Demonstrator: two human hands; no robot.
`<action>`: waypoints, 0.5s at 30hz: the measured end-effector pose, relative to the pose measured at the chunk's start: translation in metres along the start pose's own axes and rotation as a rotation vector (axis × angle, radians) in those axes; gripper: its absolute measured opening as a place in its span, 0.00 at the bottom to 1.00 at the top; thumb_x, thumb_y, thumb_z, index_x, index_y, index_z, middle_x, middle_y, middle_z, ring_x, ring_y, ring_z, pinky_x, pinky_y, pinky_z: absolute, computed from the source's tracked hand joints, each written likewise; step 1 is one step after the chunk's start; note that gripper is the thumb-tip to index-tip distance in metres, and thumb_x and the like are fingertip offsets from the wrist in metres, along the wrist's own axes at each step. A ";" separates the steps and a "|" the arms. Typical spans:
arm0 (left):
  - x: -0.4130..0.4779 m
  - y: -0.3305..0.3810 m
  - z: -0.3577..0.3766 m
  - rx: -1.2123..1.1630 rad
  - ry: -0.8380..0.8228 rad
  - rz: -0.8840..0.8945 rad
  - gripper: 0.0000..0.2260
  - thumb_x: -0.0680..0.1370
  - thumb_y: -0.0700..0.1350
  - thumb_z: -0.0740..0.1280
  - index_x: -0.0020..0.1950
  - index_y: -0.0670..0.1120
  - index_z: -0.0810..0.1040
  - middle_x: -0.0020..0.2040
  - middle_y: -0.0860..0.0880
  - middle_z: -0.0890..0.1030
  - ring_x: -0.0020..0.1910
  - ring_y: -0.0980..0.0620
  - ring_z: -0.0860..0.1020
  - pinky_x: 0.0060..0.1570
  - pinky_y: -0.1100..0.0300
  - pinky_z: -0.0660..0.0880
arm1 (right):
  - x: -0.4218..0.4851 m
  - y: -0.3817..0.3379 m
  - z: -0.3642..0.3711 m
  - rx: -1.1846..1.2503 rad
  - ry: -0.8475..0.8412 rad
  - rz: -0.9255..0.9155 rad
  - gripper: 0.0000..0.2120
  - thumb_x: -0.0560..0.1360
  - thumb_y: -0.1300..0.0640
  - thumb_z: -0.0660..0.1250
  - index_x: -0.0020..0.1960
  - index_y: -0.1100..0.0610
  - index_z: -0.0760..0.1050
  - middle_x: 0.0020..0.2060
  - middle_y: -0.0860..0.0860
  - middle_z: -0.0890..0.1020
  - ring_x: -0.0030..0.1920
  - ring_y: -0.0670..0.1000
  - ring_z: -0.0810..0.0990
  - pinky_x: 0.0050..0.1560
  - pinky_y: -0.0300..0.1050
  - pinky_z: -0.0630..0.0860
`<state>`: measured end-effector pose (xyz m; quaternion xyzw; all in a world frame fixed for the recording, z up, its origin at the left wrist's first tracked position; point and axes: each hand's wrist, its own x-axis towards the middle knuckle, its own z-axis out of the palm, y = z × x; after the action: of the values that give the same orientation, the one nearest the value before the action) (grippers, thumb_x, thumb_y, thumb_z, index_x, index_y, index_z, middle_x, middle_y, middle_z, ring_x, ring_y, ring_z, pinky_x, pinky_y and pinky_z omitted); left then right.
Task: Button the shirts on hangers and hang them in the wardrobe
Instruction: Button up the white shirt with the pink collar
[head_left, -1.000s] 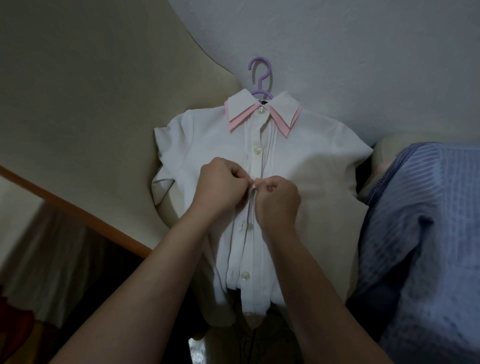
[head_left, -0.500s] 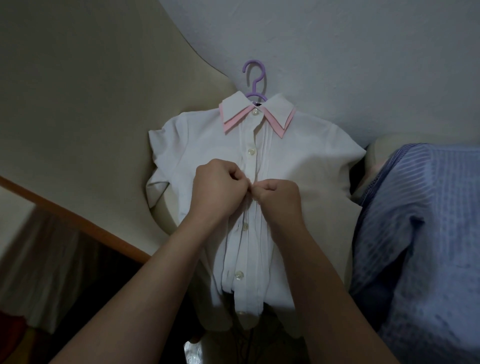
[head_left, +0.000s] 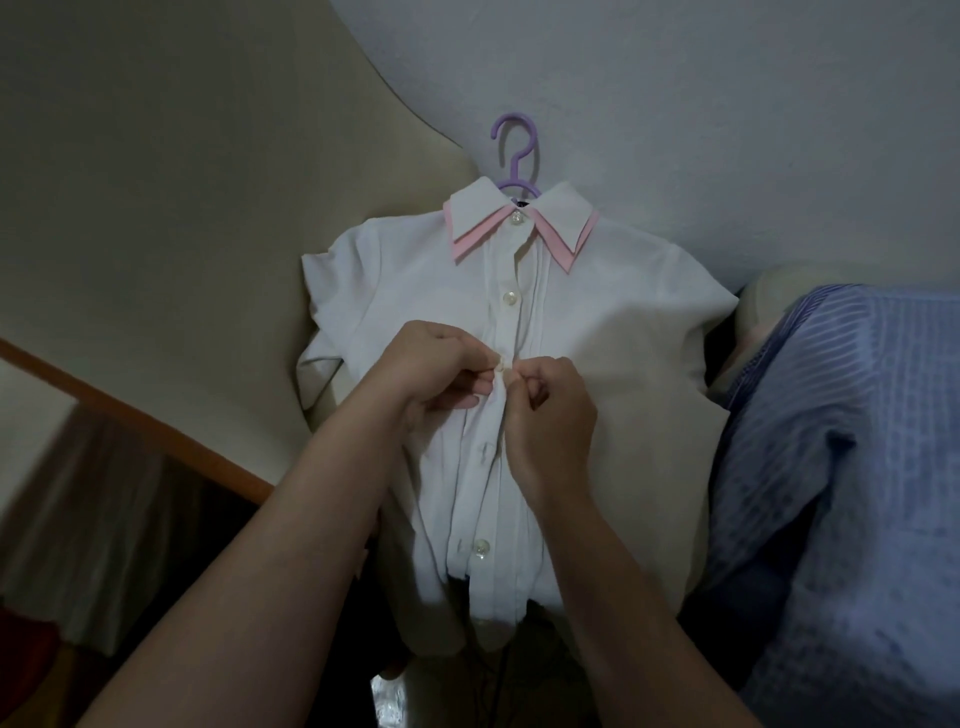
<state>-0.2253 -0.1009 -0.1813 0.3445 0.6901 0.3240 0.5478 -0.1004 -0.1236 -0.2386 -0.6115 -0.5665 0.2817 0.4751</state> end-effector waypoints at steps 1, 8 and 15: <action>0.001 -0.001 -0.001 -0.012 -0.011 -0.007 0.04 0.77 0.35 0.70 0.48 0.36 0.85 0.36 0.42 0.84 0.33 0.51 0.83 0.41 0.56 0.83 | 0.001 0.002 0.000 0.001 0.003 -0.018 0.09 0.74 0.64 0.68 0.37 0.59 0.73 0.33 0.45 0.71 0.37 0.51 0.73 0.41 0.46 0.72; 0.008 -0.012 0.011 0.212 0.043 0.129 0.11 0.78 0.35 0.64 0.39 0.40 0.83 0.31 0.43 0.81 0.30 0.46 0.79 0.35 0.55 0.78 | 0.000 0.004 0.004 -0.018 0.019 -0.075 0.04 0.74 0.63 0.66 0.40 0.58 0.75 0.35 0.42 0.68 0.39 0.52 0.73 0.43 0.51 0.73; 0.005 -0.014 0.016 0.637 0.140 0.306 0.08 0.77 0.41 0.64 0.42 0.47 0.83 0.39 0.49 0.84 0.42 0.49 0.81 0.43 0.54 0.79 | 0.020 -0.004 -0.001 -0.057 -0.149 0.167 0.06 0.74 0.60 0.66 0.39 0.61 0.78 0.31 0.50 0.78 0.35 0.50 0.75 0.37 0.45 0.70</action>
<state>-0.2121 -0.1030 -0.1986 0.5741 0.7329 0.1936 0.3095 -0.0973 -0.1050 -0.2304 -0.6471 -0.5553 0.3489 0.3889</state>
